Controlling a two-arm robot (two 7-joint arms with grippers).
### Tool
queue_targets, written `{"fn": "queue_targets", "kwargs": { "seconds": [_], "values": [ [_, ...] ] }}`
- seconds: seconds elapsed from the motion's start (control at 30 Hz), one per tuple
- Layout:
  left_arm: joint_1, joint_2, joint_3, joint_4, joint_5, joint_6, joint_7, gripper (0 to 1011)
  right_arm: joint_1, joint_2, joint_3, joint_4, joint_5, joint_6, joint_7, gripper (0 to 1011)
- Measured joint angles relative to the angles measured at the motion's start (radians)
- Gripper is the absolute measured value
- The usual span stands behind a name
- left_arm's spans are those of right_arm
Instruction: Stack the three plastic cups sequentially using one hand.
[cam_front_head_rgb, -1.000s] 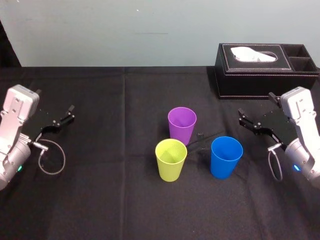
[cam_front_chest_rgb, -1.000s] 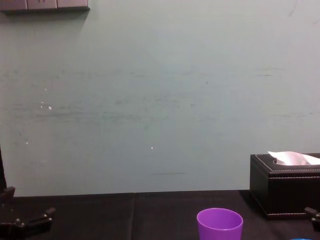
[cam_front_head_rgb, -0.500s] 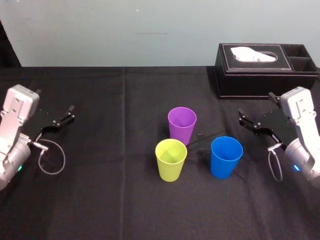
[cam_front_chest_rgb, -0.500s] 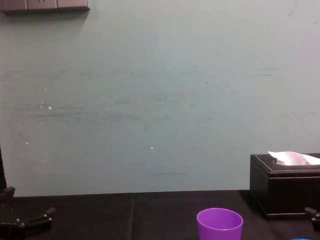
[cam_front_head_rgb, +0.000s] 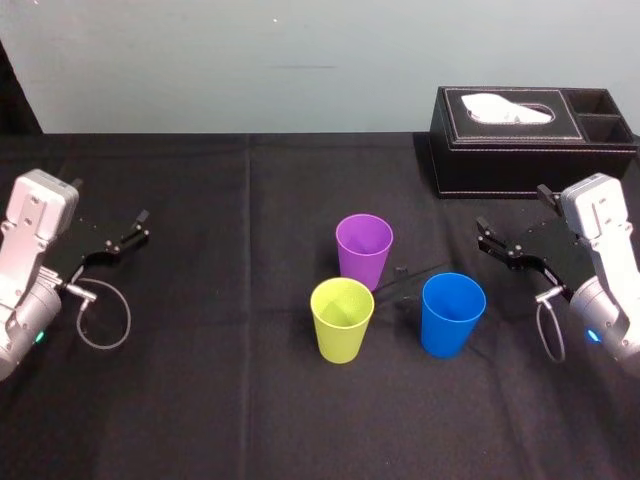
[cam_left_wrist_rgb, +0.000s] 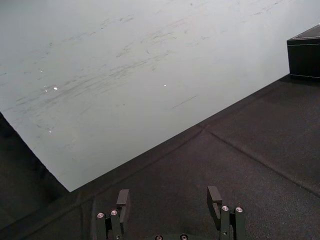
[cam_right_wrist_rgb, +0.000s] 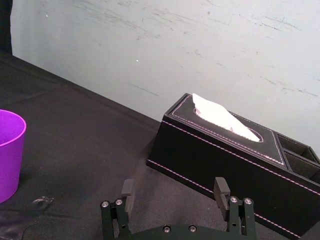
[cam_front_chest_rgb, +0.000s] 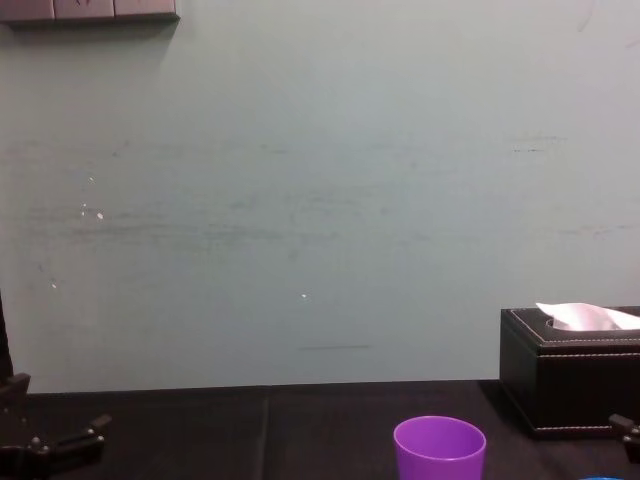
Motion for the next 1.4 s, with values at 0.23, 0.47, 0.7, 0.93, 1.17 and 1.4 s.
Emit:
{"fn": "queue_targets", "kwargs": {
  "seconds": [0.23,0.47,0.7,0.93,1.17,1.4],
  "values": [
    [0.000,0.000,0.000,0.000,0.000,0.000,0.000,1011,0.000,0.000,0.000,0.000,0.000,0.000,0.000,1004],
    [0.000,0.000,0.000,0.000,0.000,0.000,0.000,1011,-0.019,-0.005,0.026,-0.031,-0.011,-0.017,0.001,1004],
    [0.000,0.000,0.000,0.000,0.000,0.000,0.000,1011,-0.058,0.012,0.065,-0.093,-0.007,-0.028,0.010,1004],
    [0.000,0.000,0.000,0.000,0.000,0.000,0.000,1011,-0.172,0.088,0.134,-0.212,0.056,-0.021,0.060,1004],
    [0.000,0.000,0.000,0.000,0.000,0.000,0.000,1011,-0.335,0.197,0.225,-0.312,0.127,-0.017,0.123,1004],
    [0.000,0.000,0.000,0.000,0.000,0.000,0.000,1011,-0.468,0.288,0.284,-0.376,0.171,-0.010,0.207,1004]
  ]
}}
